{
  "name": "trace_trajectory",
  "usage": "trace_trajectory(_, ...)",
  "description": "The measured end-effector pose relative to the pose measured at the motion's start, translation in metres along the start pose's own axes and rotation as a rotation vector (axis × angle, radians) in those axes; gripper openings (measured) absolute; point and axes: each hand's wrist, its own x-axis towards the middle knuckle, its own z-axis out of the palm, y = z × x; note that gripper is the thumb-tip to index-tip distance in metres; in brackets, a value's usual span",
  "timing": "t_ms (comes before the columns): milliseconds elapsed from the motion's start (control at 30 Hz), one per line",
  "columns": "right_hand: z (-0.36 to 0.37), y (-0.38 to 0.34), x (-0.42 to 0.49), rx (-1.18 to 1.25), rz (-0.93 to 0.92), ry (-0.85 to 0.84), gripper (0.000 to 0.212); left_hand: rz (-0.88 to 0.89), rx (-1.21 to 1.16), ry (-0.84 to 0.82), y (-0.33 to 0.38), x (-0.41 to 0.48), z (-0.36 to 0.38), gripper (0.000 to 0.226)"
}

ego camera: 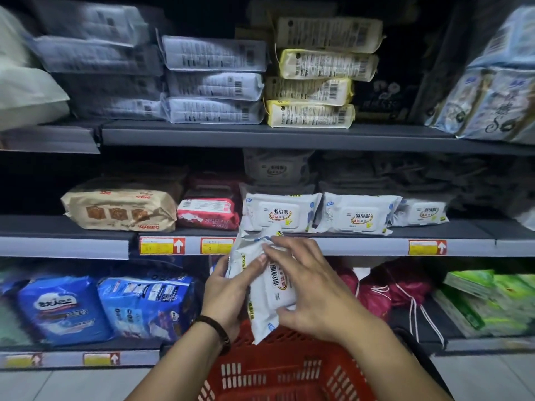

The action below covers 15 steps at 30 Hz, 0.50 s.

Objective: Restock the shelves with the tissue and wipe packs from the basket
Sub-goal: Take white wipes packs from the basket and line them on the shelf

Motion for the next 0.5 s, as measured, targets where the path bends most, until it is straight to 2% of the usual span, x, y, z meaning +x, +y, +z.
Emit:
trace_trajectory(200, 0.008, -0.017, -0.002, 0.057, 0.158, 0.338, 0.105, -0.021, 0.000, 0.018, 0.011, 0.004, 0.000, 0.070)
trace_trajectory(300, 0.007, -0.018, -0.001, 0.106, 0.312, 0.438, 0.101, -0.062, -0.111, -0.035, 0.009, 0.007, 0.000, 0.063)
trace_trajectory(400, 0.012, -0.015, 0.003, 0.245, 0.517, 0.627, 0.090, -0.068, -0.190, -0.077, 0.005, 0.001, 0.005, 0.041)
trace_trajectory(433, 0.014, -0.016, 0.005, 0.286, 0.576, 0.673, 0.087, -0.065, -0.198, -0.100, 0.003, -0.001, 0.008, 0.042)
trace_trajectory(500, 0.016, -0.020, 0.009, 0.360, 0.667, 0.704, 0.084, -0.045, -0.155, -0.130, 0.000, -0.006, 0.013, 0.062)
